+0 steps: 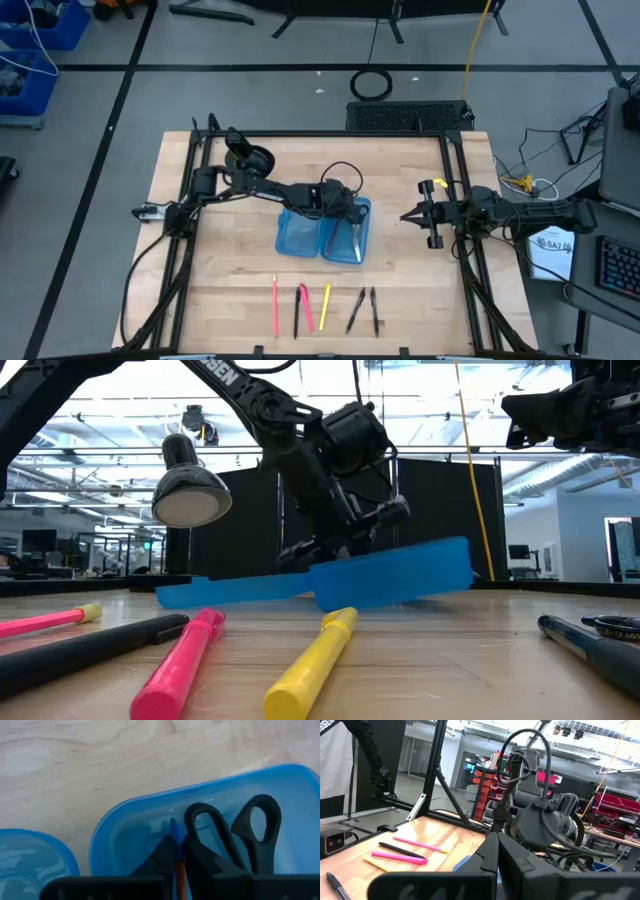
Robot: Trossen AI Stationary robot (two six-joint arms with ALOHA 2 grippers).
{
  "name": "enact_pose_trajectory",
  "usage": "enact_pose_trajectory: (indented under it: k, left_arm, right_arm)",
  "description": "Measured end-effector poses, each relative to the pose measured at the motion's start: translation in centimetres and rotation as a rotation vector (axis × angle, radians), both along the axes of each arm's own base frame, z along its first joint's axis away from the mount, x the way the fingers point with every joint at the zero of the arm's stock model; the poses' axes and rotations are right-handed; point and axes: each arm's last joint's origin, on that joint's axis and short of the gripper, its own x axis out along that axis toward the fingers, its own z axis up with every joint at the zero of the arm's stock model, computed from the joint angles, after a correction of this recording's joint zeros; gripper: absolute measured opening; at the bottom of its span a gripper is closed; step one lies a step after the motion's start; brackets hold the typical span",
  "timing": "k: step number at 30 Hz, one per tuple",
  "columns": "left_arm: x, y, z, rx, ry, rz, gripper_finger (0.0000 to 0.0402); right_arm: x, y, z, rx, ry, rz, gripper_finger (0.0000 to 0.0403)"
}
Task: Pick & place school supplies into a supply box
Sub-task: Put the brown pencil into the supply box, then adjust the supply box
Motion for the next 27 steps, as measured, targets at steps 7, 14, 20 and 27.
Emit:
enact_pose_trajectory:
  k: [7,14,20,27]
  left_arm:
    - [0.0,0.0,-0.1,0.001,0.003,0.017,0.0031]
    - [0.5,-0.4,1.2,0.064,-0.025,-0.065,0.0056]
    - [0.9,-0.9,1.9,0.100,-0.029,-0.085,0.0112]
    - [1.1,-1.0,2.5,0.096,-0.016,-0.110,0.0148]
  right_arm:
    - [0.0,0.0,0.0,0.000,0.003,0.000,0.0000]
    - [0.0,0.0,-0.1,0.003,0.008,0.001,0.0000]
    - [0.0,0.0,0.0,0.023,0.006,0.005,0.0000]
    - [0.0,0.0,0.0,0.025,0.006,0.007,0.0000]
